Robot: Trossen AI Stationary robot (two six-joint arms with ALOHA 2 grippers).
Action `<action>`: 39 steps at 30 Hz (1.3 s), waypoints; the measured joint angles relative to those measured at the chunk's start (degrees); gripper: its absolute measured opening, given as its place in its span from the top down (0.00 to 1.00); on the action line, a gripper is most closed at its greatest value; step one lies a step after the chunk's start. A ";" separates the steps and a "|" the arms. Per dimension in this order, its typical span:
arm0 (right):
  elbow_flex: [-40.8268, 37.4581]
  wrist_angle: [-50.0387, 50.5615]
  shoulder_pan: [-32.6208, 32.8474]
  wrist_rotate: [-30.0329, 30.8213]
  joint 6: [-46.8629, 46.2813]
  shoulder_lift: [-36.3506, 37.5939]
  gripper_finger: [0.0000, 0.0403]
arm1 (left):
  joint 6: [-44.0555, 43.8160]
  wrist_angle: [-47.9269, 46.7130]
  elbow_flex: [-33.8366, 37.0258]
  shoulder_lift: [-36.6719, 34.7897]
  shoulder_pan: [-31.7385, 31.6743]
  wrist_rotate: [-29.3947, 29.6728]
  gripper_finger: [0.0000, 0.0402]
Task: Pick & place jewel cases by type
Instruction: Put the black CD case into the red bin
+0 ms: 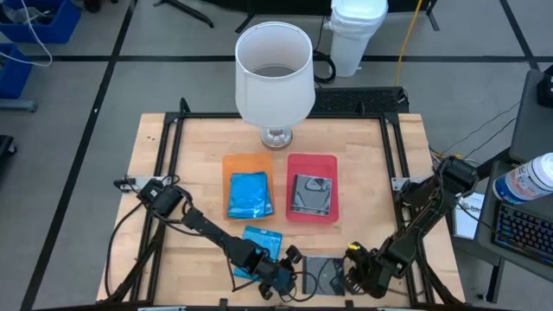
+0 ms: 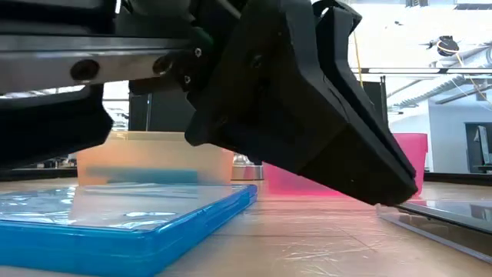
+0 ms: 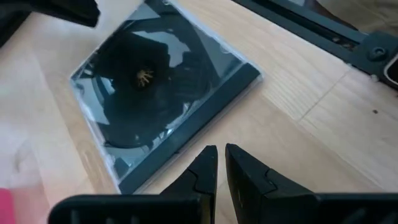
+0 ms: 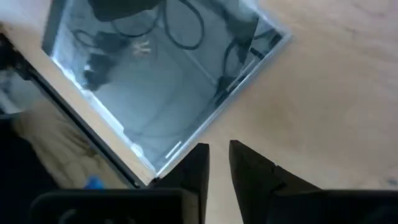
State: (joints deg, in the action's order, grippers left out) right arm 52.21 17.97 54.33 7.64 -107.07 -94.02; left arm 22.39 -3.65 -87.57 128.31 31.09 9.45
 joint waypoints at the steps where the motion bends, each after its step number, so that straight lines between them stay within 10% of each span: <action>1: -1.58 -2.04 -0.02 0.23 -0.02 0.66 0.84 | -0.01 -0.13 0.00 0.00 0.00 -0.01 0.90; 39: -19.26 -30.13 -1.87 12.35 7.44 2.59 0.53 | -2.94 -3.15 0.02 0.66 -1.50 -3.48 0.90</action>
State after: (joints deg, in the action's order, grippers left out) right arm 32.96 -12.16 52.45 19.98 -99.63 -91.43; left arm 19.46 -6.80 -87.55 128.97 29.60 5.98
